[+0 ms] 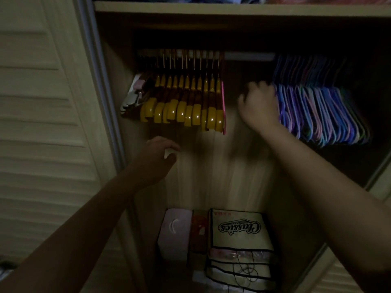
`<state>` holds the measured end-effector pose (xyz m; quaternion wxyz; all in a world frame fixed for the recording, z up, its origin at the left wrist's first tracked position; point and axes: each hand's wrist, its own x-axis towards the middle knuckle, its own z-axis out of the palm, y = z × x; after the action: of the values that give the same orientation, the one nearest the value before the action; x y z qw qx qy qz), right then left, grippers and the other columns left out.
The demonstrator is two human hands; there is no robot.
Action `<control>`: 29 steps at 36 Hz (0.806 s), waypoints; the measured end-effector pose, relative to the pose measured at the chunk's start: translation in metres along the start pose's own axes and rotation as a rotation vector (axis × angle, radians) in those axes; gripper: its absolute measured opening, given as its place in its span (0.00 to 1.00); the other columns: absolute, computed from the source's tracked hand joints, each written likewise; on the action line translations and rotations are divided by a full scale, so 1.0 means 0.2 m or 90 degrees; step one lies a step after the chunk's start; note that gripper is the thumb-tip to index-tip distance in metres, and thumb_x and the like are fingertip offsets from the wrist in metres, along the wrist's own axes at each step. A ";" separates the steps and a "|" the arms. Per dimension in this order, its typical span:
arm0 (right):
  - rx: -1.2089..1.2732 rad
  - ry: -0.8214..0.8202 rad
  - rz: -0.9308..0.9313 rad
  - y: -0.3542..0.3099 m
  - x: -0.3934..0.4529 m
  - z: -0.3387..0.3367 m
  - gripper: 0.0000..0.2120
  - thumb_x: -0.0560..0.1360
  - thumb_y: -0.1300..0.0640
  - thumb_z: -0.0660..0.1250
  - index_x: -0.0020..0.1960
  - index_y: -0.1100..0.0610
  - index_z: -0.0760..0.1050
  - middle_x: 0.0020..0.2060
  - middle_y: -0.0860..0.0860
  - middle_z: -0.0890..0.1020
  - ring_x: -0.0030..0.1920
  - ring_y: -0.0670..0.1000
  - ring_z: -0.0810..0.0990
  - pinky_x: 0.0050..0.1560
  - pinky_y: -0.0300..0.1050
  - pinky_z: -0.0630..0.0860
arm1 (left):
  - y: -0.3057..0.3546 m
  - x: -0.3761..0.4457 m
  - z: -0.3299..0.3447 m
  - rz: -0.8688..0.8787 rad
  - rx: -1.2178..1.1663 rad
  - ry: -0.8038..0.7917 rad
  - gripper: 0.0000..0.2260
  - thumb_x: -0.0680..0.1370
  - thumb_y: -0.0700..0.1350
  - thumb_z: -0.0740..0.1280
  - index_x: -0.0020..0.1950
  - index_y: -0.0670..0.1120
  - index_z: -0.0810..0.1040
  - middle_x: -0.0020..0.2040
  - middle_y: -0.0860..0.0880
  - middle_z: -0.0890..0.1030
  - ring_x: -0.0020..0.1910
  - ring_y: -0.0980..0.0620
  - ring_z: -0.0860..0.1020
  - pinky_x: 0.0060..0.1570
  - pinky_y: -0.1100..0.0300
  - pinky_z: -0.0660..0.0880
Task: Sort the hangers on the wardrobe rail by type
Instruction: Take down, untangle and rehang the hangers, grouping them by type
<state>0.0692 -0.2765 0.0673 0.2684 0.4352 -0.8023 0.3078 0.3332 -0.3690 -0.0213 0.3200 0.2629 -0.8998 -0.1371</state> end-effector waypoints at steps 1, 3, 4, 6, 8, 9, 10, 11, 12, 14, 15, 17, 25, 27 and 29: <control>0.082 -0.084 0.042 -0.03 0.00 0.04 0.20 0.81 0.49 0.60 0.69 0.58 0.69 0.66 0.59 0.72 0.65 0.60 0.72 0.64 0.57 0.72 | -0.01 0.00 0.00 -0.001 0.002 0.002 0.13 0.75 0.46 0.66 0.57 0.46 0.83 0.58 0.45 0.79 0.59 0.46 0.77 0.59 0.53 0.71; 0.185 -0.200 0.114 -0.07 -0.01 0.11 0.25 0.81 0.47 0.60 0.74 0.57 0.64 0.69 0.58 0.71 0.66 0.59 0.72 0.65 0.57 0.72 | 0.00 -0.01 0.00 -0.004 0.005 0.006 0.13 0.75 0.46 0.65 0.56 0.46 0.83 0.58 0.45 0.80 0.58 0.45 0.77 0.57 0.55 0.70; 0.208 -0.228 0.128 -0.08 -0.02 0.14 0.25 0.81 0.48 0.60 0.75 0.58 0.63 0.68 0.59 0.71 0.65 0.59 0.73 0.64 0.55 0.73 | 0.00 -0.02 -0.01 -0.004 0.006 0.008 0.13 0.75 0.45 0.65 0.57 0.46 0.83 0.58 0.45 0.80 0.58 0.46 0.77 0.56 0.57 0.69; 0.242 -0.242 0.147 -0.09 -0.03 0.19 0.24 0.81 0.51 0.61 0.74 0.59 0.63 0.64 0.58 0.74 0.60 0.59 0.77 0.59 0.53 0.76 | -0.01 -0.02 -0.01 -0.010 0.003 0.011 0.14 0.75 0.46 0.65 0.57 0.46 0.83 0.59 0.45 0.79 0.59 0.48 0.76 0.55 0.60 0.67; 0.276 -0.237 0.166 -0.10 -0.03 0.24 0.23 0.80 0.53 0.63 0.73 0.56 0.64 0.60 0.57 0.77 0.56 0.58 0.79 0.58 0.57 0.78 | -0.04 -0.04 -0.01 -0.019 0.001 0.012 0.11 0.78 0.44 0.67 0.59 0.47 0.82 0.60 0.46 0.78 0.59 0.48 0.76 0.56 0.58 0.69; 0.291 -0.234 0.170 -0.10 -0.04 0.26 0.22 0.80 0.54 0.63 0.72 0.56 0.65 0.57 0.55 0.77 0.55 0.58 0.80 0.57 0.58 0.79 | -0.06 -0.04 -0.01 -0.020 -0.001 0.012 0.10 0.78 0.42 0.68 0.59 0.48 0.82 0.61 0.46 0.78 0.59 0.48 0.76 0.57 0.56 0.71; 0.300 -0.232 0.167 -0.11 -0.04 0.28 0.22 0.80 0.56 0.63 0.72 0.55 0.65 0.55 0.53 0.76 0.54 0.57 0.80 0.56 0.58 0.79 | -0.08 -0.05 -0.01 -0.020 -0.004 0.015 0.10 0.78 0.40 0.69 0.59 0.49 0.81 0.61 0.47 0.78 0.59 0.48 0.76 0.58 0.54 0.72; 0.307 -0.227 0.162 -0.11 -0.04 0.29 0.21 0.80 0.57 0.64 0.72 0.55 0.66 0.53 0.51 0.75 0.54 0.56 0.80 0.56 0.57 0.80 | -0.09 -0.05 -0.01 -0.019 -0.008 0.021 0.11 0.78 0.40 0.69 0.59 0.49 0.81 0.61 0.47 0.78 0.59 0.48 0.76 0.59 0.52 0.72; 0.312 -0.216 0.157 -0.12 -0.05 0.29 0.20 0.80 0.57 0.64 0.71 0.55 0.66 0.52 0.50 0.75 0.54 0.56 0.80 0.55 0.57 0.80 | -0.11 -0.06 -0.01 -0.016 -0.012 0.028 0.11 0.78 0.39 0.69 0.58 0.49 0.81 0.60 0.47 0.78 0.59 0.48 0.76 0.59 0.52 0.72; 0.303 -0.178 0.152 -0.11 -0.04 0.31 0.17 0.80 0.54 0.62 0.68 0.52 0.69 0.52 0.50 0.78 0.53 0.56 0.80 0.54 0.59 0.80 | -0.12 -0.06 -0.01 -0.019 -0.020 0.036 0.11 0.78 0.39 0.69 0.58 0.50 0.81 0.60 0.47 0.78 0.59 0.49 0.77 0.59 0.53 0.72; 0.287 -0.154 0.139 -0.12 -0.05 0.30 0.14 0.80 0.51 0.60 0.65 0.51 0.69 0.51 0.50 0.79 0.50 0.55 0.81 0.52 0.59 0.80 | -0.13 -0.06 -0.02 -0.022 -0.022 0.037 0.11 0.78 0.39 0.69 0.57 0.51 0.81 0.60 0.47 0.78 0.59 0.49 0.77 0.59 0.52 0.72; 0.224 -0.099 0.097 -0.10 -0.06 0.29 0.13 0.82 0.49 0.57 0.64 0.51 0.69 0.46 0.48 0.78 0.44 0.52 0.80 0.46 0.54 0.81 | -0.14 -0.06 -0.02 -0.020 -0.022 0.034 0.11 0.78 0.39 0.69 0.57 0.52 0.81 0.60 0.47 0.78 0.60 0.48 0.76 0.61 0.49 0.73; 0.144 0.096 0.112 0.07 -0.01 0.12 0.17 0.84 0.56 0.56 0.71 0.56 0.69 0.44 0.50 0.76 0.39 0.49 0.75 0.36 0.42 0.70 | -0.14 -0.06 -0.03 -0.020 -0.033 0.027 0.09 0.78 0.43 0.68 0.57 0.53 0.81 0.60 0.49 0.78 0.57 0.49 0.76 0.59 0.50 0.73; 0.102 0.078 0.130 0.16 0.00 0.10 0.16 0.82 0.59 0.55 0.68 0.57 0.71 0.45 0.56 0.79 0.42 0.56 0.77 0.40 0.48 0.71 | -0.15 -0.05 -0.04 -0.007 -0.028 0.029 0.09 0.78 0.45 0.67 0.57 0.53 0.81 0.60 0.48 0.79 0.59 0.49 0.77 0.60 0.49 0.73; 0.029 0.060 0.120 0.24 -0.02 0.07 0.16 0.80 0.60 0.55 0.65 0.58 0.72 0.46 0.63 0.79 0.45 0.64 0.79 0.42 0.55 0.76 | -0.15 -0.05 -0.04 -0.007 -0.019 0.024 0.09 0.78 0.42 0.68 0.57 0.52 0.81 0.60 0.48 0.78 0.59 0.50 0.76 0.60 0.52 0.72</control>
<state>0.0281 -0.2642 0.0424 0.2657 0.3486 -0.8190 0.3701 0.3564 -0.3894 -0.0340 0.3399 0.2656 -0.8900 -0.1478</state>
